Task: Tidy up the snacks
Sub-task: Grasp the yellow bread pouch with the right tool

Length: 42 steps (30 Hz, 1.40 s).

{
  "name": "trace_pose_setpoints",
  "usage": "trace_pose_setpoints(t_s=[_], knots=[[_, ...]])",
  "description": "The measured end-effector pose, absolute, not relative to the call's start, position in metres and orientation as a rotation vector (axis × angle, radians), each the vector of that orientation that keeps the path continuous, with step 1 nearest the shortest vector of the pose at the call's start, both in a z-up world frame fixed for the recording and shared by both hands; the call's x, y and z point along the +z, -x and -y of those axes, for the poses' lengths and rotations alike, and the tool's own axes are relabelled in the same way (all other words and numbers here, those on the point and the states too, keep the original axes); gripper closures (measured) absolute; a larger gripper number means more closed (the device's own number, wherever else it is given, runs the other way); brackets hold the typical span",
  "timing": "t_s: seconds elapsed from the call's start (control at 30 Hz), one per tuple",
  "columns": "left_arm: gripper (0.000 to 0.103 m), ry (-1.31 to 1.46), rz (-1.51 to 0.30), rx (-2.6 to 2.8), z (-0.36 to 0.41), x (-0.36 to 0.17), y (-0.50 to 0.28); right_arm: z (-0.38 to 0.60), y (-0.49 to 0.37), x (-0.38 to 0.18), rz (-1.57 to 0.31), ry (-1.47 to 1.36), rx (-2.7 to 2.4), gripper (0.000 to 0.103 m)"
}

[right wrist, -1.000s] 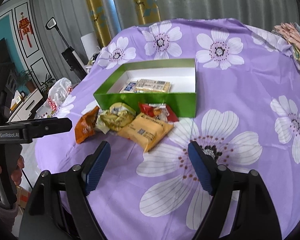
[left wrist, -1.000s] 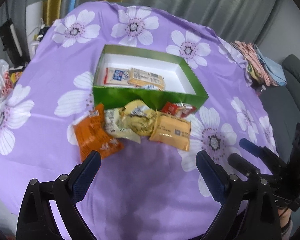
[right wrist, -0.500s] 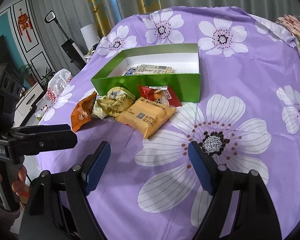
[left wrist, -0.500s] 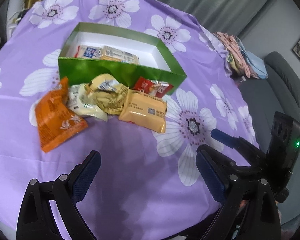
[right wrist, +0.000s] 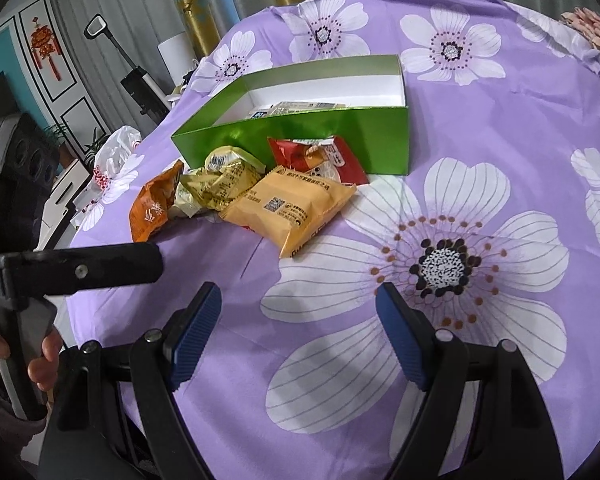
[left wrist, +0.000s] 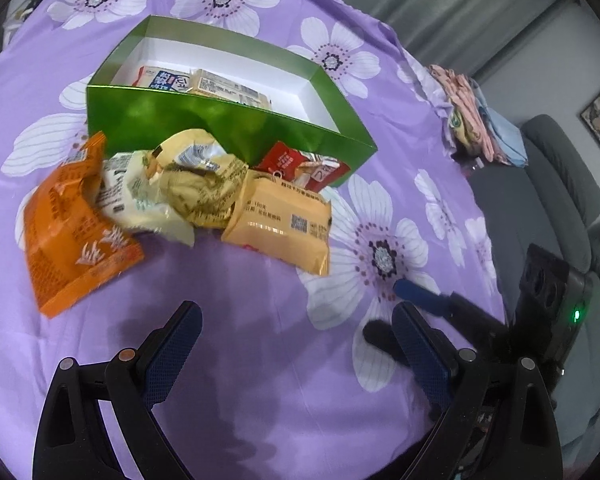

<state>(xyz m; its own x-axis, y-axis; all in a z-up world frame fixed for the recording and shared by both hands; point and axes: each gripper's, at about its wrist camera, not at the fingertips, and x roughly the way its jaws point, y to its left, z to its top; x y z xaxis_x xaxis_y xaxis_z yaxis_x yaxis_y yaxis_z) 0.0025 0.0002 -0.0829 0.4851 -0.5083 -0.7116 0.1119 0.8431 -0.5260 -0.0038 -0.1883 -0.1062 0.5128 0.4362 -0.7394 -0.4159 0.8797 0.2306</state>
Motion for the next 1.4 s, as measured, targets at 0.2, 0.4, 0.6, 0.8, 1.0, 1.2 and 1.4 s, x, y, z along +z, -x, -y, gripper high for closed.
trace_pose_setpoints(t_s=[0.2, 0.4, 0.6, 0.8, 1.0, 1.2, 1.4], knots=[[0.007, 0.382, -0.987, -0.419, 0.014, -0.083, -0.022, 0.185, -0.004, -0.114, -0.911, -0.025, 0.530, 0.022], [0.007, 0.329, -1.001, -0.422, 0.021, -0.089, -0.044, 0.180, -0.017, -0.118, -0.919, -0.028, 0.552, 0.023], [0.007, 0.287, -1.023, -0.422, 0.024, -0.094, -0.068, 0.173, -0.033, -0.123, -0.932, -0.026, 0.565, 0.023], [0.007, 0.295, -1.049, -0.458, 0.027, -0.096, -0.081, 0.167, -0.046, -0.127, -0.939, -0.032, 0.578, 0.023], [0.007, 0.317, -1.074, -0.501, 0.033, -0.093, -0.085, 0.174, -0.052, -0.125, -0.928, -0.029, 0.566, 0.027], [0.007, 0.336, -1.067, -0.497, 0.031, -0.088, -0.089, 0.192, -0.055, -0.125, -0.936, -0.047, 0.523, 0.027], [0.007, 0.349, -1.112, -0.480, 0.028, -0.098, -0.099, 0.187, -0.053, -0.126, -0.937, -0.061, 0.566, 0.027]])
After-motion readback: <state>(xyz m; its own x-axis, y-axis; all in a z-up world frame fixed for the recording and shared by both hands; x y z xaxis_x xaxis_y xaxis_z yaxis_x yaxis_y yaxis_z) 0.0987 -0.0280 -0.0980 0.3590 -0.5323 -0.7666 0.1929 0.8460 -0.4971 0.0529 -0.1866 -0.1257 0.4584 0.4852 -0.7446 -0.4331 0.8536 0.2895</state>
